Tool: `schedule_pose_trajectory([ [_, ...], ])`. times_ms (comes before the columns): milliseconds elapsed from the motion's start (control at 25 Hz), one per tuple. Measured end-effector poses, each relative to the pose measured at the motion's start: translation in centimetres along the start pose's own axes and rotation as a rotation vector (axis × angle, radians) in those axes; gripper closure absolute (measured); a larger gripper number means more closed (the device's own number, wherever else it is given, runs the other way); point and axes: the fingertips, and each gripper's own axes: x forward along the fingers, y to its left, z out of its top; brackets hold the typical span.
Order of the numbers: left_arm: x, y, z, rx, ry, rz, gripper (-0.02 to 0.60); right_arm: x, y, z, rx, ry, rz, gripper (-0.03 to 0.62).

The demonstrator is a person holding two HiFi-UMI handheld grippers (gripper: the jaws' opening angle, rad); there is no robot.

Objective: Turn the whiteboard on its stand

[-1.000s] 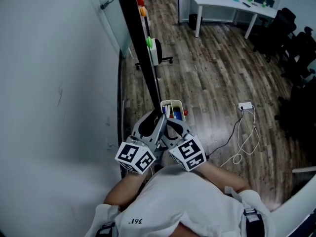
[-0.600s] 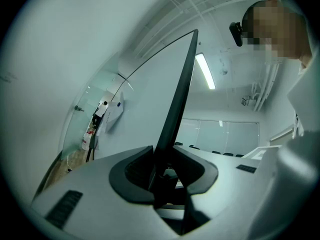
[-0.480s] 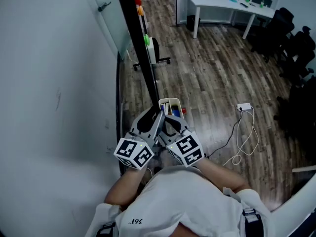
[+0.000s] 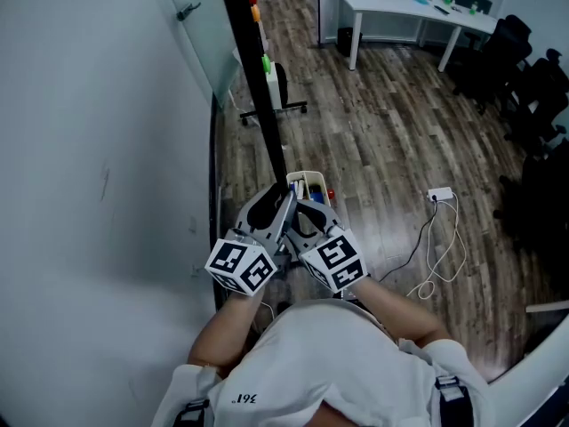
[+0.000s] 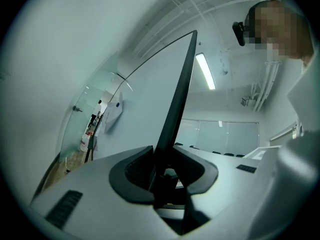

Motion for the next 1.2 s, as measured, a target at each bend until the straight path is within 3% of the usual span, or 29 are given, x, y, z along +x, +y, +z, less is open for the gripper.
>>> schedule_pose_trajectory([
  [1200,5.0,3.2,1.3,0.003,-0.001,-0.005,0.463,3.6,-4.5,1.9,0.001,-0.002,0.006,0.416],
])
